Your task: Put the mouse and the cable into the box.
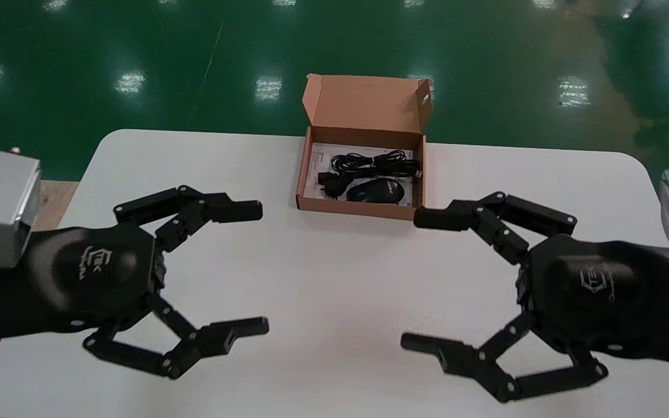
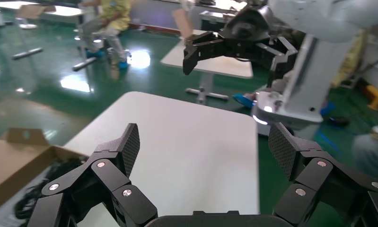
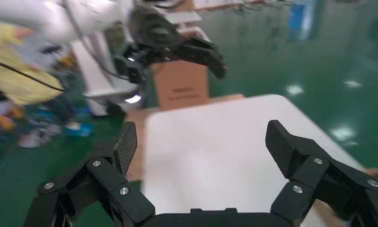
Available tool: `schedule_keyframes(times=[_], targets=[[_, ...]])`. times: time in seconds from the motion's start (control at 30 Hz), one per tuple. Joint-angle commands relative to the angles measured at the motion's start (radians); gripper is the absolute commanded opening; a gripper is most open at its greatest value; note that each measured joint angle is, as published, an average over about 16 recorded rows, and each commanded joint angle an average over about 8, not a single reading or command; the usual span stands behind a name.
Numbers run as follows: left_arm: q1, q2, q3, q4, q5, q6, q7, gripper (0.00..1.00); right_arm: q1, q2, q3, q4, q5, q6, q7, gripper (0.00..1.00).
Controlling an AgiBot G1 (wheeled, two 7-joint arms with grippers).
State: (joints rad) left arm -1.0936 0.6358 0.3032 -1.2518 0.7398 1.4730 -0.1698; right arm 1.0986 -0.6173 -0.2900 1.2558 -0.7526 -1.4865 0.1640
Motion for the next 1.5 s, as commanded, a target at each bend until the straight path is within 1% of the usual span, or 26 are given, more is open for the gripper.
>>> schedule_keyframes(times=[0.03, 0.23, 1.5], targets=[[0.019, -0.025, -0.024, -0.033, -0.009, 0.023, -0.016, 1.00, -0.030, 0.006, 0.011, 0.036, 0.026, -0.010, 0.023, 1.00], [0.037, -0.048, -0.047, -0.064, -0.019, 0.045, -0.027, 1.00, -0.046, 0.009, 0.016, 0.057, 0.040, -0.014, 0.029, 1.00], [0.019, -0.025, -0.024, -0.032, -0.010, 0.022, -0.017, 1.00, -0.026, 0.006, 0.011, 0.029, 0.023, -0.009, 0.024, 1.00]])
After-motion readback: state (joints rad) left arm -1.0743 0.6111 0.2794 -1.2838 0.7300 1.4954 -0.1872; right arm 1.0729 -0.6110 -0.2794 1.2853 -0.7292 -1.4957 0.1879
